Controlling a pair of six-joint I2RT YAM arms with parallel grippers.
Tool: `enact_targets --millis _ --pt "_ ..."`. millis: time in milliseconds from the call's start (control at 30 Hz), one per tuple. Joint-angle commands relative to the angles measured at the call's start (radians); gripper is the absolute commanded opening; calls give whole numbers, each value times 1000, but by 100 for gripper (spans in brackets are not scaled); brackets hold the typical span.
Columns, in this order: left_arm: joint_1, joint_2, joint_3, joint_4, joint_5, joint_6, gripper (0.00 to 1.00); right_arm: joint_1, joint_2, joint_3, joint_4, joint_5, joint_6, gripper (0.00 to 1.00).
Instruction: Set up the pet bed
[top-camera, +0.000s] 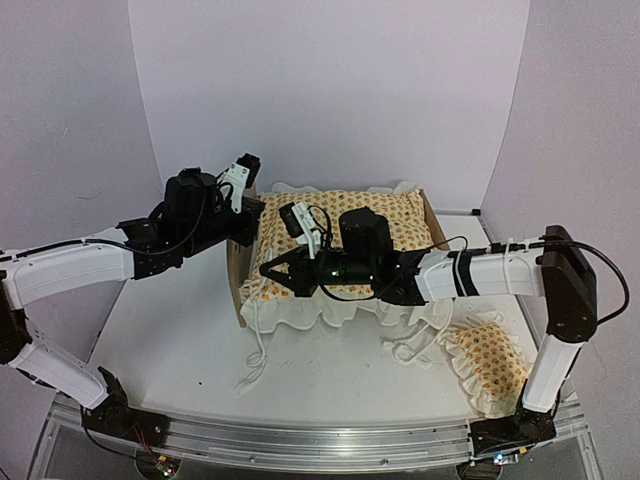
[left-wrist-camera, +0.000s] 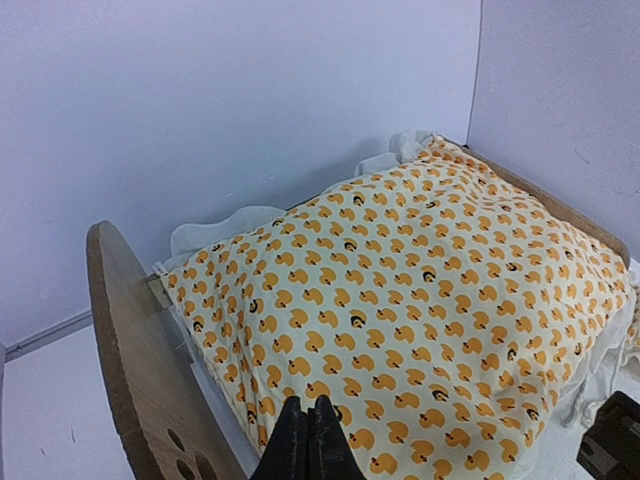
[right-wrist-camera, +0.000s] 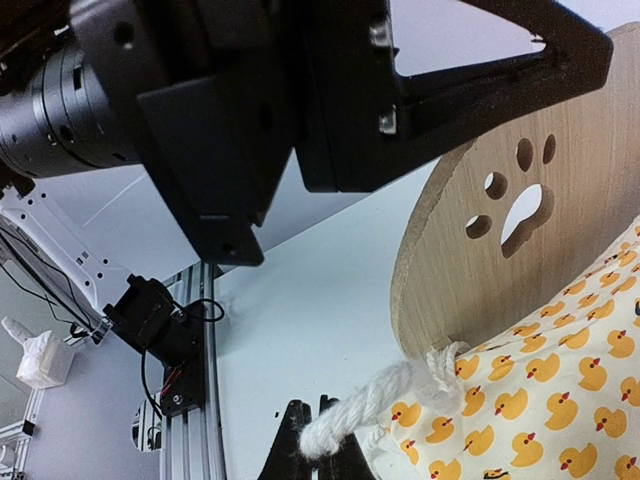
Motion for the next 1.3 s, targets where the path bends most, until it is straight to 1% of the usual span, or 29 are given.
enact_targets --millis 0,133,167,200,267,333,467,567,667,767,933,1067,1267 --pt "4 -14 -3 7 -110 -53 0 0 10 56 20 37 13 0" --pt "4 -125 -43 -25 -105 -120 0 -6 99 185 -16 13 -3 0" --pt "4 -154 -53 -52 -104 -151 2 -18 120 222 -19 1 -4 0" --pt "3 -181 -61 -84 -110 -167 5 -27 142 256 -27 -4 -5 0" --pt "4 -234 -89 -135 -142 -234 15 -43 182 331 -45 -25 -8 0" --pt "5 -289 -123 -181 -175 -292 27 -51 223 414 -57 -82 -23 0" --pt "7 -377 -207 -211 -145 -374 42 -53 276 487 -59 -207 -75 0" --pt "7 -438 -285 -211 -135 -416 48 -55 276 481 -55 -251 -138 3" --pt "7 -476 -340 -210 -152 -460 51 -60 304 499 -48 -195 -145 3" --pt "7 -486 -360 -210 -129 -487 52 -87 353 521 -59 -185 -65 1" --pt "7 -494 -389 -209 -120 -517 55 -89 393 497 -61 -168 15 0" --pt "6 -495 -401 -208 -101 -530 56 -89 403 446 -79 -129 84 0" --pt "7 -503 -406 -207 -96 -534 57 -97 409 538 -204 -66 97 0"
